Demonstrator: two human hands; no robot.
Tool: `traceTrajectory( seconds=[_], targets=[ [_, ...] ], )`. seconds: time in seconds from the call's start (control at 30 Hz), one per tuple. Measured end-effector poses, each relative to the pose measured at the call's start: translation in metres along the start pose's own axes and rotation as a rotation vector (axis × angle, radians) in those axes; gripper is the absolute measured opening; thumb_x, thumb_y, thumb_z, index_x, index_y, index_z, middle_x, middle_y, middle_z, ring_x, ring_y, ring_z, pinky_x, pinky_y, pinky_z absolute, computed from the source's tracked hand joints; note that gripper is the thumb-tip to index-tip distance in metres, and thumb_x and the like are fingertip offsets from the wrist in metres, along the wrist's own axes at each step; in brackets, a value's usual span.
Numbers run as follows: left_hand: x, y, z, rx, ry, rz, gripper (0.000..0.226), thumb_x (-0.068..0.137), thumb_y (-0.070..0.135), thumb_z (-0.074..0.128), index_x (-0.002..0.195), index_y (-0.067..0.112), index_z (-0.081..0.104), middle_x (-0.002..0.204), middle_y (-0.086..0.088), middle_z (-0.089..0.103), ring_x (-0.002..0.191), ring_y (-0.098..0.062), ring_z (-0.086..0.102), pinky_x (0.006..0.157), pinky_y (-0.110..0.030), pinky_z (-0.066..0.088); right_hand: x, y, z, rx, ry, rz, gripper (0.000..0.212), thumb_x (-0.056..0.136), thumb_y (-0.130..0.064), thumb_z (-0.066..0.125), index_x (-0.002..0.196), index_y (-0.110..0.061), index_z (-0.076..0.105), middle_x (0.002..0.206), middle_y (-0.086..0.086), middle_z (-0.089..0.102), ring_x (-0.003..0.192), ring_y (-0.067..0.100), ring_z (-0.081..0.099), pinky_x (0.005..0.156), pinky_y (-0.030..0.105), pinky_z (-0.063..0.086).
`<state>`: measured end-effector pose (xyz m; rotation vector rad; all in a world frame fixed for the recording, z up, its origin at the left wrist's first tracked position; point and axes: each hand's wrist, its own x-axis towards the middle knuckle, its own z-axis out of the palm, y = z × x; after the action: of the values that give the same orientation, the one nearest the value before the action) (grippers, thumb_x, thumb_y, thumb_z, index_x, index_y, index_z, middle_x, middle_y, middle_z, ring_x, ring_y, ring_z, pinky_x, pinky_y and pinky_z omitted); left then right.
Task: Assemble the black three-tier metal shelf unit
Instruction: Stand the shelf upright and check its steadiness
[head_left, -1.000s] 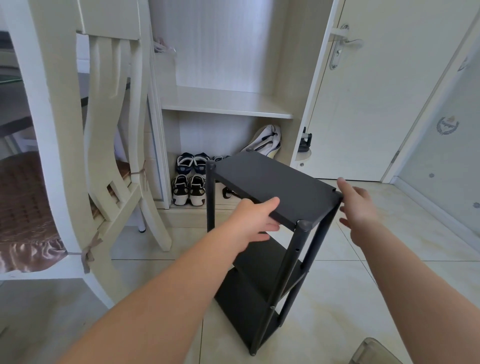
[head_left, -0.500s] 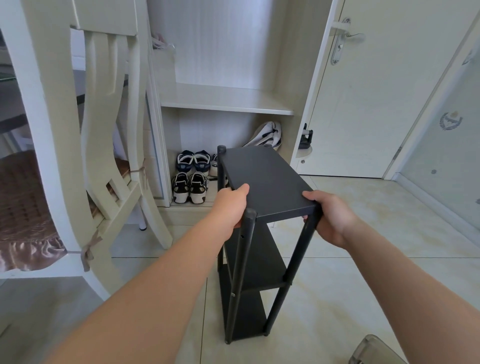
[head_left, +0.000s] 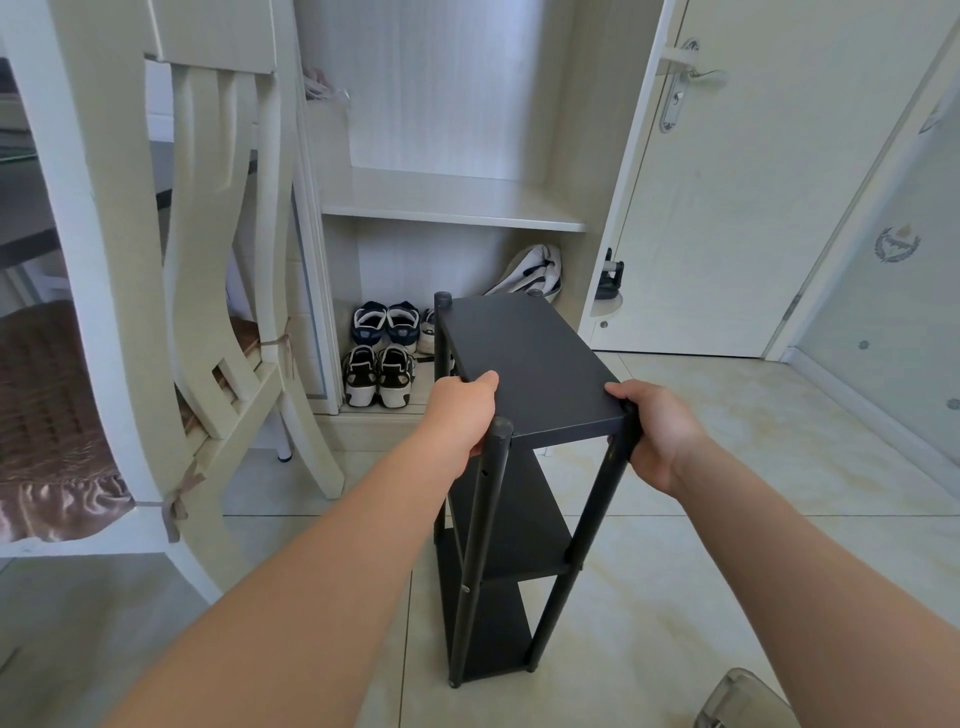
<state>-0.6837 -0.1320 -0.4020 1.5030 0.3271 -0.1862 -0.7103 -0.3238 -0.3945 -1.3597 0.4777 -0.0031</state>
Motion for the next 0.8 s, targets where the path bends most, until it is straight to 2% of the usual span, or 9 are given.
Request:
traceTrajectory(
  seconds=[0.17, 0.3, 0.47, 0.6, 0.8],
  targets=[
    [0.001, -0.001, 0.000, -0.021, -0.001, -0.009, 0.020, 0.098, 0.029, 0.056, 0.114, 0.018, 0.060, 0.108, -0.001, 0.070, 0.101, -0.024, 0.067, 0.088, -0.041, 0.058, 0.007, -0.003, -0.001, -0.013, 0.031, 0.010, 0.008, 0.098, -0.015, 0.058, 0.092, -0.011, 0.062, 0.077, 0.001, 0.063, 0.067, 0.018, 0.057, 0.069, 0.030, 0.043],
    [0.000, -0.001, 0.000, -0.009, 0.009, -0.029, 0.021, 0.096, 0.029, 0.059, 0.114, 0.018, 0.060, 0.109, -0.003, 0.070, 0.101, -0.027, 0.067, 0.090, -0.046, 0.057, 0.010, -0.003, 0.002, -0.049, 0.093, 0.035, 0.006, 0.096, -0.009, 0.056, 0.091, -0.008, 0.059, 0.091, 0.009, 0.063, 0.085, 0.027, 0.060, 0.081, 0.037, 0.047],
    [0.003, 0.000, -0.002, 0.021, -0.010, -0.058, 0.022, 0.098, 0.030, 0.056, 0.117, 0.018, 0.057, 0.110, -0.003, 0.067, 0.102, -0.026, 0.066, 0.072, -0.036, 0.056, 0.009, -0.001, 0.004, -0.078, 0.107, 0.035, 0.008, 0.096, -0.012, 0.057, 0.088, -0.010, 0.058, 0.083, 0.006, 0.062, 0.075, 0.023, 0.057, 0.079, 0.036, 0.044],
    [0.000, -0.001, -0.001, 0.020, -0.022, -0.154, 0.028, 0.097, 0.031, 0.056, 0.121, 0.016, 0.054, 0.114, -0.009, 0.066, 0.103, -0.029, 0.065, 0.069, -0.038, 0.054, 0.010, -0.002, 0.005, -0.087, 0.116, 0.054, 0.005, 0.095, -0.012, 0.056, 0.091, -0.011, 0.058, 0.084, 0.005, 0.064, 0.075, 0.023, 0.060, 0.078, 0.036, 0.046],
    [0.002, -0.003, 0.003, 0.017, 0.004, -0.133, 0.027, 0.097, 0.026, 0.055, 0.122, 0.014, 0.053, 0.114, -0.009, 0.067, 0.097, -0.027, 0.066, 0.067, -0.035, 0.055, 0.011, -0.005, 0.005, -0.107, 0.108, 0.086, 0.006, 0.094, -0.007, 0.054, 0.089, -0.010, 0.056, 0.081, 0.006, 0.064, 0.069, 0.023, 0.061, 0.080, 0.036, 0.046]
  ],
)
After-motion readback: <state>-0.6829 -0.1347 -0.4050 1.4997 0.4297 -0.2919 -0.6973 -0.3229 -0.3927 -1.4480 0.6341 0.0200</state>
